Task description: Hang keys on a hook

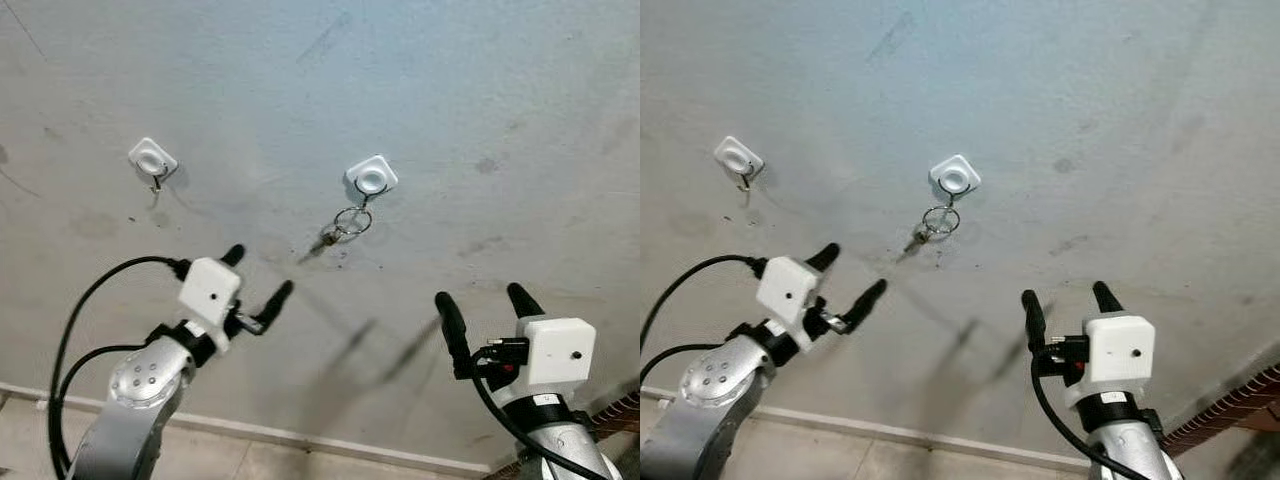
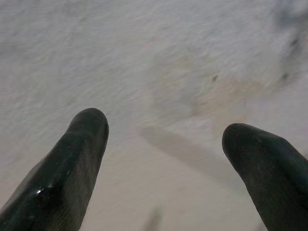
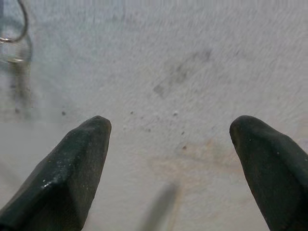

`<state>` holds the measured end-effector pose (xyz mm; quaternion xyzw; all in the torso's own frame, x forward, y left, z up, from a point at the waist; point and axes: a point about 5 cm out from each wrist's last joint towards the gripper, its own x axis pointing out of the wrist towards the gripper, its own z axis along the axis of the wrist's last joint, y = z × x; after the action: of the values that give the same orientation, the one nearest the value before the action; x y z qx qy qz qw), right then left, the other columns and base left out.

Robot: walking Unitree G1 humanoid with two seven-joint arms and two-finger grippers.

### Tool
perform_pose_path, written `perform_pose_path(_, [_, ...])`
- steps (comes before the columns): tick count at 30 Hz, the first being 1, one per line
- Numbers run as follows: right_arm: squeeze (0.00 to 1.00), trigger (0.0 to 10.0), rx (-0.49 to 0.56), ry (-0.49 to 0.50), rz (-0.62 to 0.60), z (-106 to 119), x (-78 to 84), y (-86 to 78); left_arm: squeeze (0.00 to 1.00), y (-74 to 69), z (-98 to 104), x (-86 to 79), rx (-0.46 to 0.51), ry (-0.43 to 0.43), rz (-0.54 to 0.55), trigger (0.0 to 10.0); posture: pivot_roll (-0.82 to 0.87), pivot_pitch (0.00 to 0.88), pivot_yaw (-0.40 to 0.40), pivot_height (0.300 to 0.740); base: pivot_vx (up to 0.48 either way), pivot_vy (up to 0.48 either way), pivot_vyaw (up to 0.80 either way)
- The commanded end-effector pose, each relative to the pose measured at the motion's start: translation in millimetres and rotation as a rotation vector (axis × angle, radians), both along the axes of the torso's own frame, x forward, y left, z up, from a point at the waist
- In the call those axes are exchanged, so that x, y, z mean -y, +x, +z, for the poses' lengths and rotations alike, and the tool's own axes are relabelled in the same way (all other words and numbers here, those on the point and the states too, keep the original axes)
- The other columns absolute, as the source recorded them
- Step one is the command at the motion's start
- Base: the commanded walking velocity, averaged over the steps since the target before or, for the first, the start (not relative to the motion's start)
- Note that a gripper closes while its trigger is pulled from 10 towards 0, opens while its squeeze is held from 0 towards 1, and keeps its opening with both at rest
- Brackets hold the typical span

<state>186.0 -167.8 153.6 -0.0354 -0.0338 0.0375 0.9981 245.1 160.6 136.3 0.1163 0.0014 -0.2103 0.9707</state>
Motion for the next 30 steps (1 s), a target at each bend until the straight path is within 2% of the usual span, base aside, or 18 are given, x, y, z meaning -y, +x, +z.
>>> perform_pose_path(1, [1.00, 10.0, -0.005, -0.007, -0.002, 1, 1.6, 3.7, 0.00, -2.7, -5, -6.0, 0.000, 0.029, 0.035, 10.0, 0.11, 0.000, -0.043, 0.740, 0.000, 0.000, 0.00])
perform_pose_path(4, [0.98, 10.0, -0.008, 0.008, 0.014, 1, 0.6, 8.4, 0.00, -4.6, -9, -9.7, -0.006, 0.035, 0.073, 10.0, 0.11, 0.000, -0.056, 0.740, 0.000, 0.000, 0.00])
perform_pose_path(5, [0.86, 10.0, -0.017, -0.004, 0.020, 0, 0.4, 9.9, 0.00, -4.0, -9, -10.4, 0.001, 0.038, 0.087, 10.0, 0.12, 0.000, -0.062, 0.740, 0.000, 0.000, 0.00])
perform_pose_path(6, [0.64, 10.0, -0.027, 0.002, 0.017, -2, 0.6, 11.9, 0.00, -3.0, -9, -11.0, 0.011, 0.041, 0.096, 10.0, 0.12, 0.000, -0.062, 0.740, 0.000, 0.000, 0.00])
perform_pose_path(8, [0.63, 10.0, -0.046, 0.010, 0.013, -4, 1.1, 13.7, 0.00, -2.5, -9, -10.6, 0.016, 0.041, 0.097, 10.0, 0.12, 0.000, -0.068, 0.740, 0.000, 0.000, 0.00])
perform_pose_path(11, [0.35, 10.0, -0.061, 0.013, 0.007, -8, 2.1, 16.2, 0.00, -0.8, -9, -8.5, 0.026, 0.038, 0.094, 10.0, 0.12, 0.000, -0.067, 0.740, 0.000, 0.000, -0.24])
perform_pose_path(12, [0.23, 10.0, -0.064, 0.021, 0.004, -9, 2.4, 16.9, 0.00, 0.6, -8, -7.9, 0.027, 0.036, 0.092, 10.0, 0.12, 0.000, -0.065, 0.740, 0.000, 0.000, -0.79])
perform_pose_path(13, [0.17, 10.0, -0.067, 0.031, 0.000, -10, 2.6, 17.5, 0.00, 2.0, -8, -7.5, 0.029, 0.035, 0.092, 10.0, 0.12, 0.000, -0.065, 0.740, 0.000, 0.000, -0.79])
perform_pose_path(19, [0.11, 10.0, -0.076, 0.041, 0.001, -12, 1.4, 16.0, 0.00, 5.7, -6, -6.4, 0.032, 0.023, 0.091, 10.0, 0.12, 0.000, -0.058, 0.740, 0.000, 0.000, -0.79])
perform_pose_path(20, [0.04, 10.0, -0.080, 0.037, 0.000, -13, 1.1, 14.7, 0.00, 6.2, -6, -6.9, 0.031, 0.021, 0.101, 10.0, 0.12, 0.000, -0.058, 0.740, 0.000, 0.000, -0.79])
perform_pose_path(21, [0.00, 10.0, -0.081, 0.039, -0.001, -14, 1.0, 14.3, 0.00, 6.9, -5, -7.0, 0.021, 0.008, 0.110, 10.0, 0.12, 0.000, -0.061, 0.740, 0.000, 0.000, -0.80])
perform_pose_path(23, [0.00, 10.0, -0.081, 0.046, 0.001, -14, 0.7, 14.1, 0.00, 6.6, -5, -6.8, 0.015, 0.000, 0.108, 10.0, 0.12, 0.000, -0.065, 0.740, 0.000, 0.000, -0.79])
perform_pose_path(30, [0.00, 10.0, -0.094, 0.057, 0.070, -15, -6.5, 21.8, 0.00, 2.4, -1, -12.7, 0.024, 0.007, 0.148, 10.0, 0.18, 0.000, -0.114, 0.740, 0.000, 0.000, 0.00])
